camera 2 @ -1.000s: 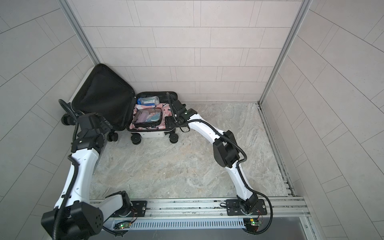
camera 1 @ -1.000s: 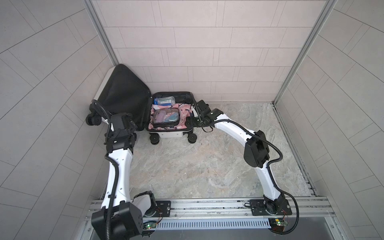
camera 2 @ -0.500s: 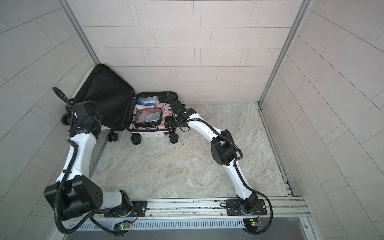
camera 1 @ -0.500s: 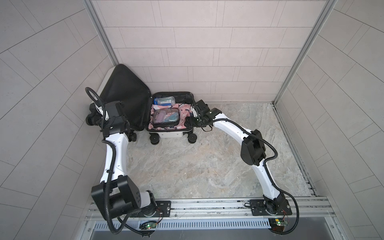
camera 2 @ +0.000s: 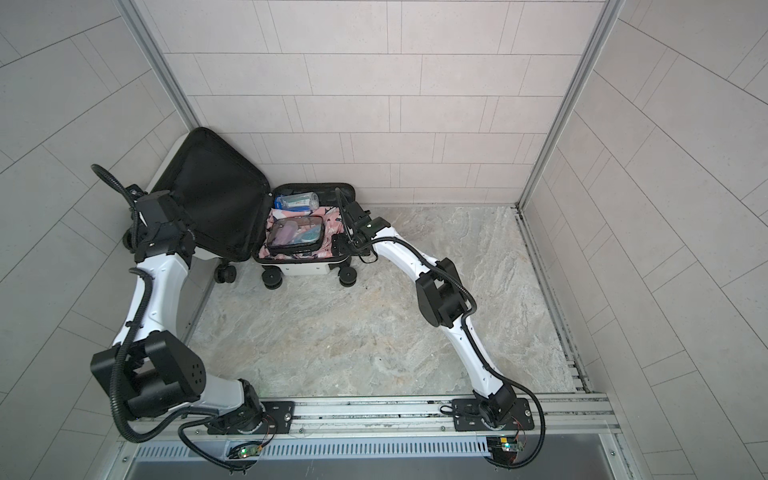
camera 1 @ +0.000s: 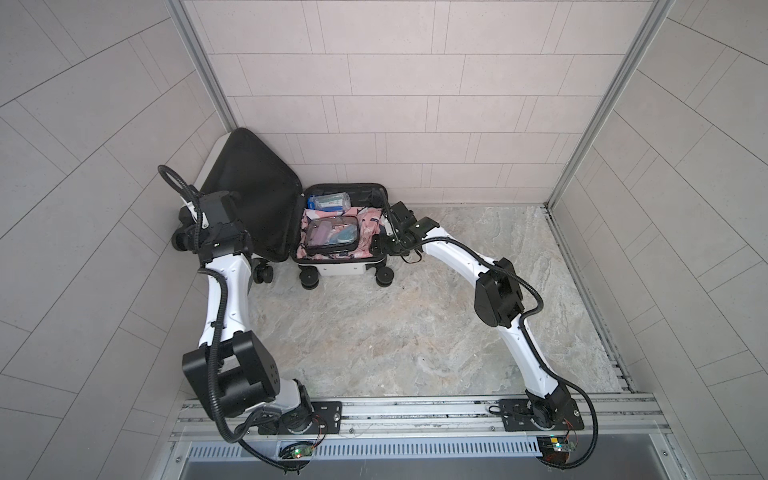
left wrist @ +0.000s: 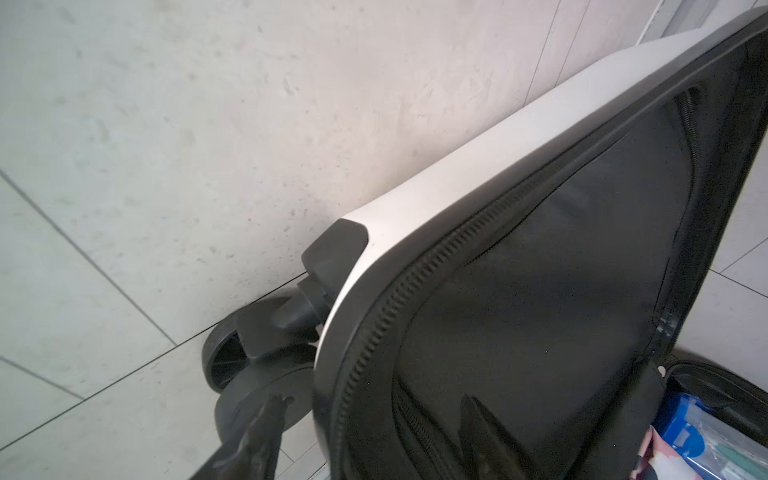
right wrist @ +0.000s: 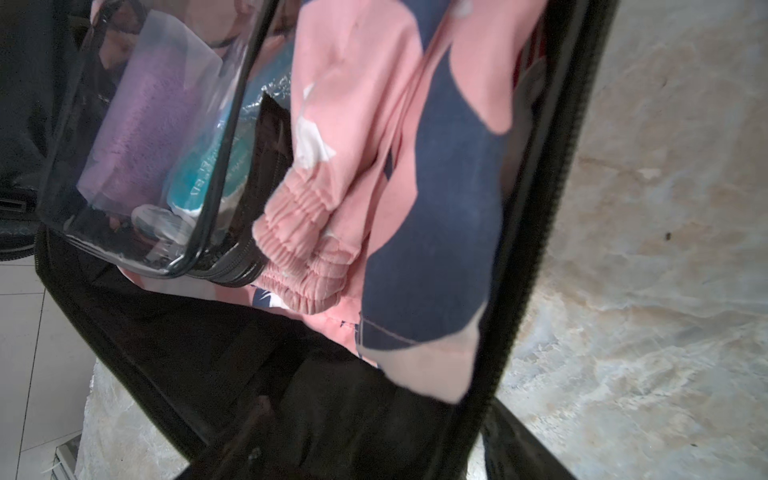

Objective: Pack the luggage

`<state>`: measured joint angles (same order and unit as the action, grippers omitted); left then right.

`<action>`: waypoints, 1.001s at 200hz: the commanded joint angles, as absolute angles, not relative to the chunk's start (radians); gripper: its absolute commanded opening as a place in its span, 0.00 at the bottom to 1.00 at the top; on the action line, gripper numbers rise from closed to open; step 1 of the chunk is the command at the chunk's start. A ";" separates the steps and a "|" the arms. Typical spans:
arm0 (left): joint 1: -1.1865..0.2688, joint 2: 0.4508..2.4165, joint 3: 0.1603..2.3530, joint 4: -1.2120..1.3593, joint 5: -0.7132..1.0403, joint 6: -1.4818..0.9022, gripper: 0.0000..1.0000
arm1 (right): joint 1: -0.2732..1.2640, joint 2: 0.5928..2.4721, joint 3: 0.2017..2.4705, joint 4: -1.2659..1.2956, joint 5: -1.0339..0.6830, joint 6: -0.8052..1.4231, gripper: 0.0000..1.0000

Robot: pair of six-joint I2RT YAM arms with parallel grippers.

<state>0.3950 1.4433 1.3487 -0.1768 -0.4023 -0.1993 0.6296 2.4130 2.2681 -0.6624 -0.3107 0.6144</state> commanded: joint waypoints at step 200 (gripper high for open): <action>0.339 1.354 1.342 -0.114 -0.312 -0.221 0.00 | 0.634 2.494 2.327 -0.622 -0.332 0.726 0.30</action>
<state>0.3981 1.4380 1.3533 -0.1356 -0.3843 -0.2237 0.6094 2.4790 2.3333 -0.6773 -0.2836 0.7147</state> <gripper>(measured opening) 0.146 0.326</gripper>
